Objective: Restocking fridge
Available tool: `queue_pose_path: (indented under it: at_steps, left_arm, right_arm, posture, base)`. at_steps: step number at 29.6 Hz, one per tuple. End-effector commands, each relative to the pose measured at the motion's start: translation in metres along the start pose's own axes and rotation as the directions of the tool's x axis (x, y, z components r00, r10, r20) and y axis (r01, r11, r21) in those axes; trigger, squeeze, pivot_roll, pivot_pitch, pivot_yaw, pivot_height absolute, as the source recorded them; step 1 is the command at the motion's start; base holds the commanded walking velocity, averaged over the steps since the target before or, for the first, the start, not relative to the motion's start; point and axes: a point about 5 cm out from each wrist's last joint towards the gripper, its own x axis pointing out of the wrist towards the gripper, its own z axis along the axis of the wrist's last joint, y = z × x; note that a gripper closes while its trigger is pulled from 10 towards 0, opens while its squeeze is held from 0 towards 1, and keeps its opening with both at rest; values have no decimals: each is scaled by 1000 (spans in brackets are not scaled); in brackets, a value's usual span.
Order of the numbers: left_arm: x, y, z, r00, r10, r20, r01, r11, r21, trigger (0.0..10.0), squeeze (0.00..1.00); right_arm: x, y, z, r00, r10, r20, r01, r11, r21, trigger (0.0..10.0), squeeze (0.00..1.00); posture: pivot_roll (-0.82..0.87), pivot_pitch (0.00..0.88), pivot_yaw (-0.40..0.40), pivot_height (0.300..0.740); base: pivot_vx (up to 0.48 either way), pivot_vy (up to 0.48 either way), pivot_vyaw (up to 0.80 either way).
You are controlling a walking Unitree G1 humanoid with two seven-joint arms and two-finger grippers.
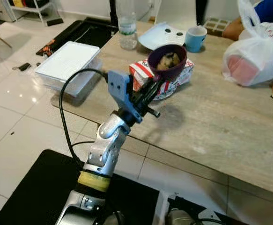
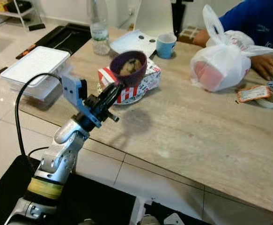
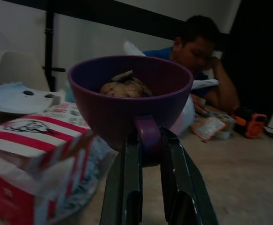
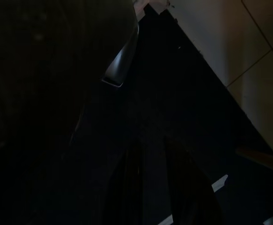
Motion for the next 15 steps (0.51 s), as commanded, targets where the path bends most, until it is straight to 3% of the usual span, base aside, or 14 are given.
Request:
queue_pose_path:
  at_steps: [1, 15]
  left_arm:
    - [-5, -1, 1, 1000, -26, -12, 27, 999, 22, 10000, 0]
    - [-13, -6, -10, 992, -60, -109, 62, 998, 17, 10000, 0]
  right_arm:
    - [3, -3, 41, 991, -24, 131, 23, 1000, 13, 10000, 0]
    - [2, -11, 43, 991, -42, 126, 42, 999, 6, 10000, 0]
  posture:
    - [-69, 32, 58, 740]
    - [-71, 6, 41, 740]
  base:
    - [-405, 0, 0]
    - [-402, 0, 0]
